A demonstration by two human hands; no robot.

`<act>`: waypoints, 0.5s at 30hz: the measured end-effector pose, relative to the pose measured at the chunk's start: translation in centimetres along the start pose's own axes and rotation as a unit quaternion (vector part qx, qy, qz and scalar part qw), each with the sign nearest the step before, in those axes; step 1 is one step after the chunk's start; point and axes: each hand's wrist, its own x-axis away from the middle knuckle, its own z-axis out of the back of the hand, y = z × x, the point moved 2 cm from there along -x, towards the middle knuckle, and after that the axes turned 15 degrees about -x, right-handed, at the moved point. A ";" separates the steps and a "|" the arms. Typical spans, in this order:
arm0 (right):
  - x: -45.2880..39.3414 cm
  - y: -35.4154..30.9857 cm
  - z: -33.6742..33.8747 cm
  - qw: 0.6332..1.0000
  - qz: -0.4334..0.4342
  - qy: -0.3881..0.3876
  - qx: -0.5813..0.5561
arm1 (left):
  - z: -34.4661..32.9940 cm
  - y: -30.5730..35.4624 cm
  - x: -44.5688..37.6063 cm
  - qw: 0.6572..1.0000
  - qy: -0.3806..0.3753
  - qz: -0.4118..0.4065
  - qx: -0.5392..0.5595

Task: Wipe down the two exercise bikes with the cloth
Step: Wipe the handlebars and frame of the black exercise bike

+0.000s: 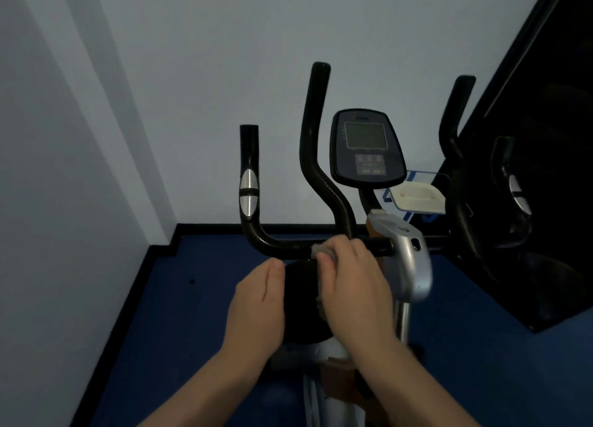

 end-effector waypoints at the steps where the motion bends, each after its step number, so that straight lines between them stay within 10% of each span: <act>1: 0.1 0.0 -0.3 0.999 -0.012 0.023 -0.042 | 0.0 0.0 0.1 1.000 -0.001 -0.008 -0.007; 8: 4.1 1.6 -0.2 0.959 -0.162 0.048 -0.228 | 0.8 3.0 -2.2 0.948 -0.094 -0.173 -0.248; 15: 1.6 2.8 3.2 0.935 -0.123 0.199 -0.266 | -0.6 6.2 -5.3 0.951 -0.058 -0.215 -0.213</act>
